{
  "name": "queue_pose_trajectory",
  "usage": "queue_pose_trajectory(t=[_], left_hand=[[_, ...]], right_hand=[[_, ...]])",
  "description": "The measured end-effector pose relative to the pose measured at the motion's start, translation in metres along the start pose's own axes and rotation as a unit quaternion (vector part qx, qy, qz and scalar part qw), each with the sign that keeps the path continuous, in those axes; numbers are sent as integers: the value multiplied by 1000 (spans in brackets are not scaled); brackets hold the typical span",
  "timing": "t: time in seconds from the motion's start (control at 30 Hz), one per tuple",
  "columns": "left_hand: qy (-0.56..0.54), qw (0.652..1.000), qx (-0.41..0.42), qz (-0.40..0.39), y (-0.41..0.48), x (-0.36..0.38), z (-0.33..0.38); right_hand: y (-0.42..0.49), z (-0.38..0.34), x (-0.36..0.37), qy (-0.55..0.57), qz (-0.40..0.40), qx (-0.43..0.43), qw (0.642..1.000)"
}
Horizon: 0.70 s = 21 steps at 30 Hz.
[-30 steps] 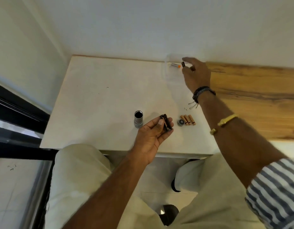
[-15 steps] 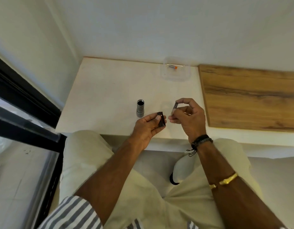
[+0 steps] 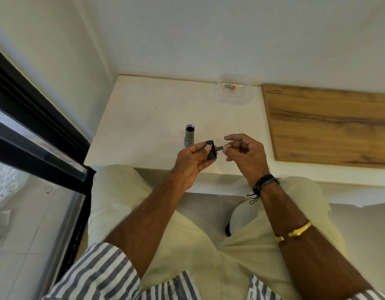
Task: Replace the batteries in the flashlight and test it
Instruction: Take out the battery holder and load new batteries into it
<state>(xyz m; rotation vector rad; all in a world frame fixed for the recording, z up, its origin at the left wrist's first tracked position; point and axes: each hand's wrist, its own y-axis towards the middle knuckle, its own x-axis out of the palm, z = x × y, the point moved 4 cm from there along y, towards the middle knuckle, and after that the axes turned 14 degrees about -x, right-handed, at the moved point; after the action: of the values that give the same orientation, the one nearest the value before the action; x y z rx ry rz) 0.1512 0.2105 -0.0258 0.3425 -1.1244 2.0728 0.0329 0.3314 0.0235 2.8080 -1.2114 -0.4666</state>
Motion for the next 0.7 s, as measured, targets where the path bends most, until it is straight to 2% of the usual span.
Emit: queue_pose_trajectory(t=[0.33,0.7], left_hand=[[59,998,-1,-2,-4,-1,0],[67,998,6,14,-8,1,-5]], right_hand=[[-4,-8,8,-121,-24,-82,989],[-8,-11,15,-165,-16,-94,982]])
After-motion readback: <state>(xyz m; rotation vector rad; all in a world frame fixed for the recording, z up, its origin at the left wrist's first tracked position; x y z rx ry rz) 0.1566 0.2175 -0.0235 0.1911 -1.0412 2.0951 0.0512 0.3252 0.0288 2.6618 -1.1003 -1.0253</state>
